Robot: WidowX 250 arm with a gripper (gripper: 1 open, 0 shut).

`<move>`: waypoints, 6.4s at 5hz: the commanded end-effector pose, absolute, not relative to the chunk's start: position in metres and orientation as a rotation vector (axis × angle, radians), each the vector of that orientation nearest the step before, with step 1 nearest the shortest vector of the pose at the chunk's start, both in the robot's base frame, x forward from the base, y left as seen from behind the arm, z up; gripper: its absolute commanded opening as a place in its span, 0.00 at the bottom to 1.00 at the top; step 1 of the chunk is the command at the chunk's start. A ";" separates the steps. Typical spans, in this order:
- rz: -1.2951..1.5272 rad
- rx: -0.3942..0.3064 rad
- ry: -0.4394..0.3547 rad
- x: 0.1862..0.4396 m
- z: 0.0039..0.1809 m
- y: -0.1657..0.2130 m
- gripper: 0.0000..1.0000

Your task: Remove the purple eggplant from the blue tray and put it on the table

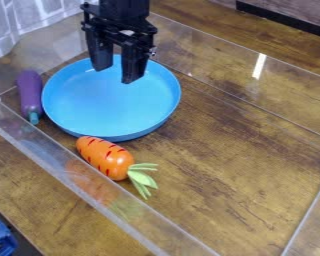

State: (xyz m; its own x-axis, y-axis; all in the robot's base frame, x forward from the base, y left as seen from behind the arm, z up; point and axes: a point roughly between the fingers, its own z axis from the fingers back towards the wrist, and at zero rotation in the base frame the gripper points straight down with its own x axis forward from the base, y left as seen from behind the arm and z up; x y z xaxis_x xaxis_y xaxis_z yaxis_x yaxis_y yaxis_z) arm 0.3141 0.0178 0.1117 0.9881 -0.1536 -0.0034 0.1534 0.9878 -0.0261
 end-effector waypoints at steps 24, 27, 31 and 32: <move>-0.342 -0.029 -0.012 0.375 0.057 -0.007 0.00; -0.425 -0.020 -0.020 0.380 0.043 0.005 0.00; -0.392 -0.011 -0.030 0.370 0.044 0.010 0.00; -0.360 -0.009 -0.031 0.365 0.040 0.007 0.00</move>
